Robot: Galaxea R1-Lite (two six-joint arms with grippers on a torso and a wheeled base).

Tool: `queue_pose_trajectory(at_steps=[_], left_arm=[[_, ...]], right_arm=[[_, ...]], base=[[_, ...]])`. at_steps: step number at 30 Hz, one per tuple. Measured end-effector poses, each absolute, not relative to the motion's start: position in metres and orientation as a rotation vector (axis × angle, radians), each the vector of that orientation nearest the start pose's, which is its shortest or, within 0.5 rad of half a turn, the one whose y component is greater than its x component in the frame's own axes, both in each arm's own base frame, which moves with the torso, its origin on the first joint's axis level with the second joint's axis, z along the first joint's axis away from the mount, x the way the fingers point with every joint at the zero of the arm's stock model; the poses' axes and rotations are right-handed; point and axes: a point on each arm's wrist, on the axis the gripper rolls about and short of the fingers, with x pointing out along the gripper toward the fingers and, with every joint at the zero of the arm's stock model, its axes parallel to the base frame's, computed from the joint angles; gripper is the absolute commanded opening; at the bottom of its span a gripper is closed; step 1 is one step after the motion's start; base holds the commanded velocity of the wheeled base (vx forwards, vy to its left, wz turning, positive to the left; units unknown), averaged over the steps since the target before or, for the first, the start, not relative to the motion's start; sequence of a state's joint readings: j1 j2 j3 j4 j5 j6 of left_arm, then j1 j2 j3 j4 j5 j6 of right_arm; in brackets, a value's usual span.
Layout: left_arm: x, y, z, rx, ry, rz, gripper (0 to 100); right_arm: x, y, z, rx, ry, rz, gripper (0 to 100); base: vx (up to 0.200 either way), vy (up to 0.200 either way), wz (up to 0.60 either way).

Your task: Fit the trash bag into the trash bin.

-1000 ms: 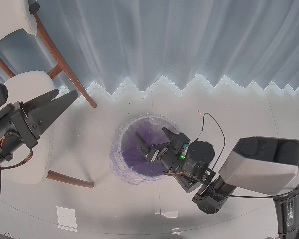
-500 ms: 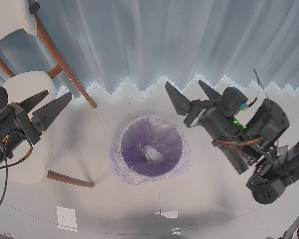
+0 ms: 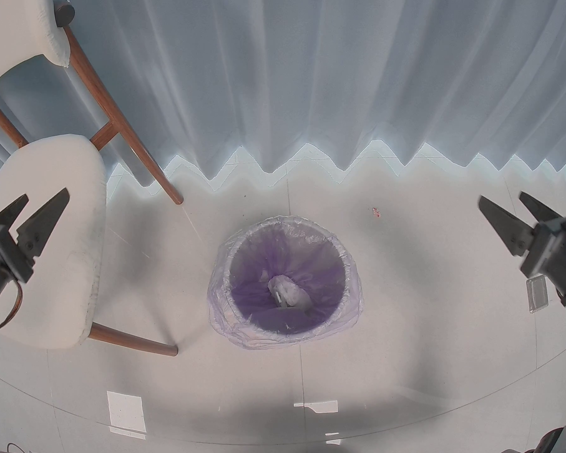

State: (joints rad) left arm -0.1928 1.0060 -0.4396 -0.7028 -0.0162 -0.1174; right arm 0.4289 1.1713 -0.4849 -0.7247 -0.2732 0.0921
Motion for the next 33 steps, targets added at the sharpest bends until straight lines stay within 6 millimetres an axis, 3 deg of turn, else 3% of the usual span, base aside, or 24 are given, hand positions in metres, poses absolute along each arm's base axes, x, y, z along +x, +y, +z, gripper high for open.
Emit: queue_pose_trajectory(at_steps=[4,6,17,24,29,33], left_arm=[[0.098,-0.016,0.216,-0.122,-0.119,-0.199,100],[0.079,-0.012,0.195,-0.120,-0.101,-0.196,100],[0.002,-0.003,0.101,-0.110,0.110,-0.166,100],[-0.015,-0.003,0.083,-0.075,0.093,-0.191,100],[-0.021,-0.007,0.082,0.049,0.015,-0.316,100],[-0.023,-0.007,0.082,0.071,-0.004,-0.300,100]], right_arm=[[0.116,0.038,0.207,0.109,0.001,0.090,100],[0.095,0.026,0.190,0.106,0.016,0.057,100],[0.023,-0.001,0.121,0.074,0.109,-0.053,100],[-0.003,-0.005,0.094,0.067,0.137,-0.042,100],[-0.013,-0.004,0.087,0.051,0.080,-0.028,100],[-0.017,-0.002,0.085,0.044,0.041,-0.069,100]], base=[[0.000,0.000,0.00],[0.000,0.000,0.00],[0.000,0.000,0.00],[0.000,0.000,0.00],[0.000,0.000,0.00],[0.000,0.000,0.00]])
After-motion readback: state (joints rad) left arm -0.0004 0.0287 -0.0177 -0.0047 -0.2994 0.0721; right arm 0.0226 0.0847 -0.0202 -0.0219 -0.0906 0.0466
